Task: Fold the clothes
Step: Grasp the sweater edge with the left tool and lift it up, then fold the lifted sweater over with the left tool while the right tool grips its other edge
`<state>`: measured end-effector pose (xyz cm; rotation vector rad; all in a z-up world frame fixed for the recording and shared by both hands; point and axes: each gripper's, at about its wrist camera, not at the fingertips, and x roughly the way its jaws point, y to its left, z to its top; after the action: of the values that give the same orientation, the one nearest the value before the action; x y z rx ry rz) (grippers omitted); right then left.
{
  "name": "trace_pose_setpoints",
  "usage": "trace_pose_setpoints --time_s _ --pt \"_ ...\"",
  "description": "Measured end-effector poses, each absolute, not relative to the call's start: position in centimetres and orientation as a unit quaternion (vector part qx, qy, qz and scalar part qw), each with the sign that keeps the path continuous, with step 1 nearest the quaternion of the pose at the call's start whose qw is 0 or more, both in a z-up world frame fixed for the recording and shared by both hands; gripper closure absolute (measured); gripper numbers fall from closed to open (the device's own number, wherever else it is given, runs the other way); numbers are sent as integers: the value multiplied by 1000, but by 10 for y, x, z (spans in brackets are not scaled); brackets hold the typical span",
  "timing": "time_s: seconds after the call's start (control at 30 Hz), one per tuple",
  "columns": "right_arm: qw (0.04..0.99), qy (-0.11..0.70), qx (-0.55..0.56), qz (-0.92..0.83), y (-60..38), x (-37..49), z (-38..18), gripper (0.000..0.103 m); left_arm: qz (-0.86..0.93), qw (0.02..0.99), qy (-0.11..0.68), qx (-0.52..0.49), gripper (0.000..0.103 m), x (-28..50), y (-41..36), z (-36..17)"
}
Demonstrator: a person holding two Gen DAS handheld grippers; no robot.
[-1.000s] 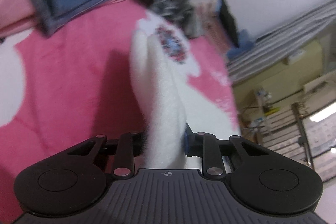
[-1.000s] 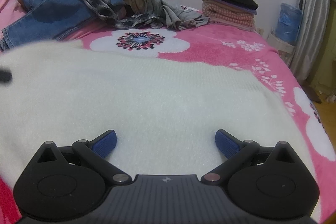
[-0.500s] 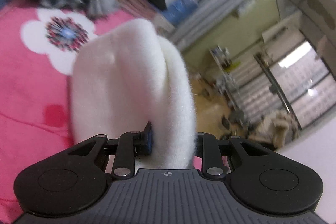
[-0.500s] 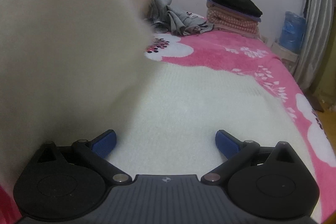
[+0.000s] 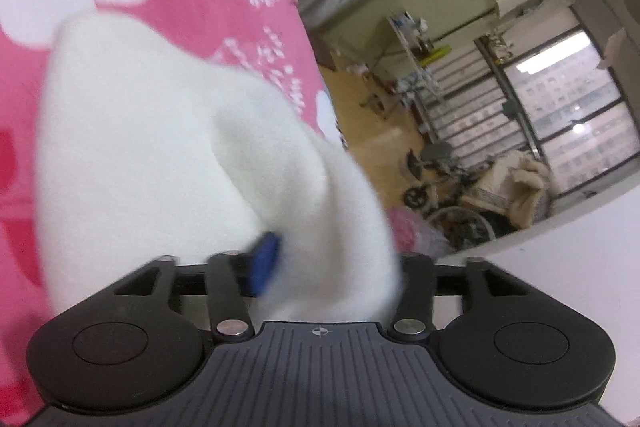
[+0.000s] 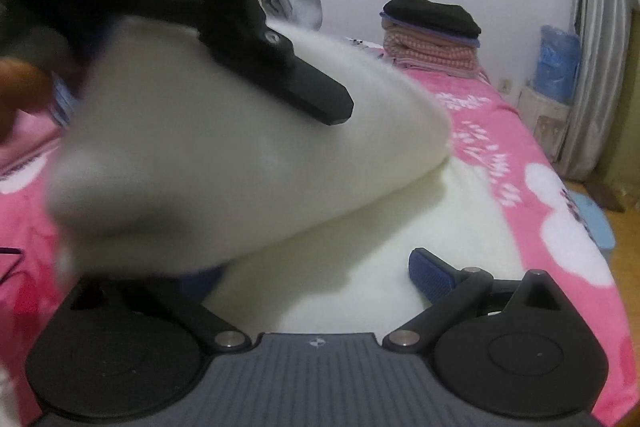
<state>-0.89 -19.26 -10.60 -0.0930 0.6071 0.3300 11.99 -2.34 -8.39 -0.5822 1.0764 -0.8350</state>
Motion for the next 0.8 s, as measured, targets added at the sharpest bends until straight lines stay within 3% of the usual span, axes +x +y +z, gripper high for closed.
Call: trace_pose_setpoints --time_s 0.17,0.23,0.57,0.7,0.8 --pt "936 308 -38 165 -214 -29 -101 3 -397 703 498 -317 17 122 -27 -97" --pt "935 316 -20 160 -225 -36 -100 4 -398 688 499 -345 12 123 -24 -101" --pt "896 333 207 209 -278 -44 -91 8 -388 662 481 -424 16 115 1 -90" --pt "867 331 297 223 -287 -39 -89 8 -385 698 444 -410 16 104 26 -70" --pt "849 335 338 228 -286 -34 -86 8 -356 770 419 -322 17 93 42 -52"
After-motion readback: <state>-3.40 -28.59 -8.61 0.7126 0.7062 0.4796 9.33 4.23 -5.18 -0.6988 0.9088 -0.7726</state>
